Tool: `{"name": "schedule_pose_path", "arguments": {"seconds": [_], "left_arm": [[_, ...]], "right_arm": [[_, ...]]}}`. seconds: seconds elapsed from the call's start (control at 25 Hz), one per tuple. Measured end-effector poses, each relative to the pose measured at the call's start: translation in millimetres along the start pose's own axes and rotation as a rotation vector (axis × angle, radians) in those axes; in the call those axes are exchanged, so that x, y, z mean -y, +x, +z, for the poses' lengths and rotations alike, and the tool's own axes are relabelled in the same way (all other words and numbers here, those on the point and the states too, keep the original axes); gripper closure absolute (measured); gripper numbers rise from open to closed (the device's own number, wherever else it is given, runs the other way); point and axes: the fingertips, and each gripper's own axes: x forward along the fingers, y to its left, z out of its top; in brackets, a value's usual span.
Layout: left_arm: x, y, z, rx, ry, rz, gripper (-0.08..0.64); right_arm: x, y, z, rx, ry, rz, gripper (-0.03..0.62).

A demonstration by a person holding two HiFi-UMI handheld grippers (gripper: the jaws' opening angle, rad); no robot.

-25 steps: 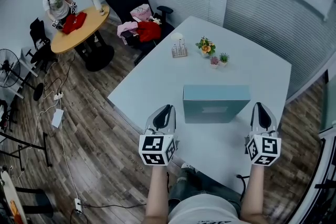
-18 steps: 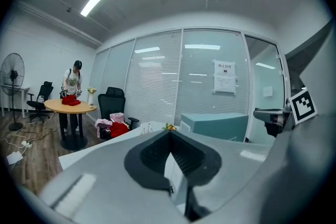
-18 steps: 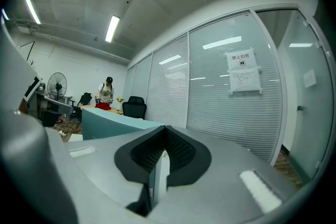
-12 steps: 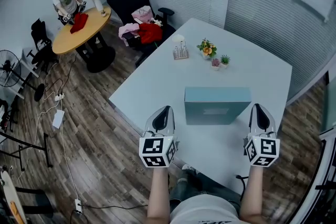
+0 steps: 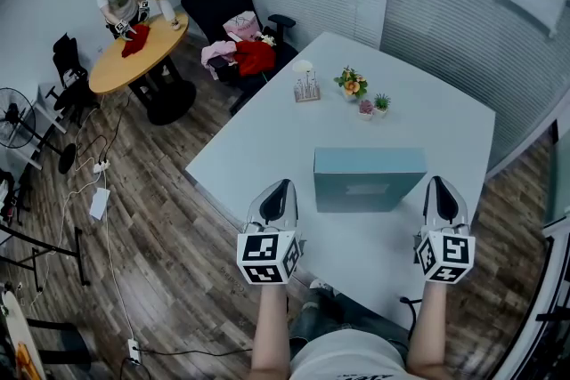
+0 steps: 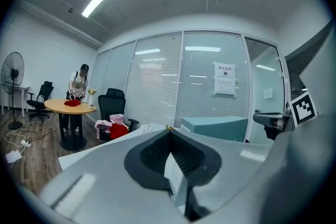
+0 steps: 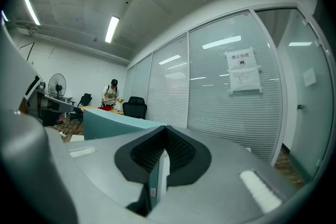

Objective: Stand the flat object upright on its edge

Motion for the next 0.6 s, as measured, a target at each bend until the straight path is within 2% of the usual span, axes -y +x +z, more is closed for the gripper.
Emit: {"name": "schedule_pose_path", "arguments": {"seconds": [0.6], "left_arm": [[8.7,6.3,-0.3,-0.002,0.009,-0.014,0.558]], "right_arm": [[9.6,1.0,-4.3,0.0,0.022,-0.006,0.569]]}}
